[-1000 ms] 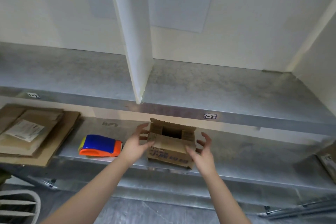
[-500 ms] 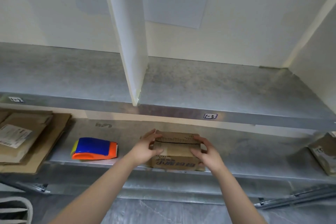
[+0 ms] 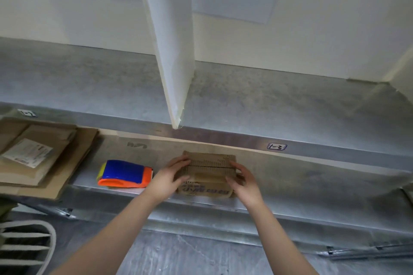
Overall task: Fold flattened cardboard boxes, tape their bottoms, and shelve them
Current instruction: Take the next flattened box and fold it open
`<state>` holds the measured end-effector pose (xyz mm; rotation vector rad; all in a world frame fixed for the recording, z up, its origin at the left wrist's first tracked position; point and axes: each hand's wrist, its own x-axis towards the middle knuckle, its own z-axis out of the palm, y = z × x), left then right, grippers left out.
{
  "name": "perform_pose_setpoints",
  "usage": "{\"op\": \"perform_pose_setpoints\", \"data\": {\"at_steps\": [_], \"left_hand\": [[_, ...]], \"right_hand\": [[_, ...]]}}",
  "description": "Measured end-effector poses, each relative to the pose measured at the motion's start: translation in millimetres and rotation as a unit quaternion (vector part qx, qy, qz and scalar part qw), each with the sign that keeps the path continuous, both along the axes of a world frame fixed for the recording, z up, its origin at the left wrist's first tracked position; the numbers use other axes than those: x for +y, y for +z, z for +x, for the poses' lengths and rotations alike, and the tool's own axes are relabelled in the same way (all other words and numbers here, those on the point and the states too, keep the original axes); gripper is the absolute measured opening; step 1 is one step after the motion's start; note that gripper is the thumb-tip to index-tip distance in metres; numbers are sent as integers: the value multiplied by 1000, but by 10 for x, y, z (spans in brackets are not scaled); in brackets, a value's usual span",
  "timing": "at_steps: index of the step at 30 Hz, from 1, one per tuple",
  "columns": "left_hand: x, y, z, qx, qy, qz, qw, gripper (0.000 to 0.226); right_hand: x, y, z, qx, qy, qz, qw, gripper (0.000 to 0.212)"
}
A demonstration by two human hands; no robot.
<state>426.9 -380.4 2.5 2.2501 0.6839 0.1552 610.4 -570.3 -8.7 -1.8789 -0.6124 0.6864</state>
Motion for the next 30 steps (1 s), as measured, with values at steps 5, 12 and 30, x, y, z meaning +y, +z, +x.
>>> {"op": "perform_pose_setpoints", "data": {"at_steps": [5,12,30], "left_hand": [[148,-6,49,31,-8,-10,999,49],[96,112,63,79,-46,162,982,65],[211,458,-995,119,-81,368,919,46]], "right_hand": [[121,74,83,-46,1,-48,998,39],[1,49,64,-230,45,-146,961,43],[674,551,-1089,-495,165,-63,851,44]]}}
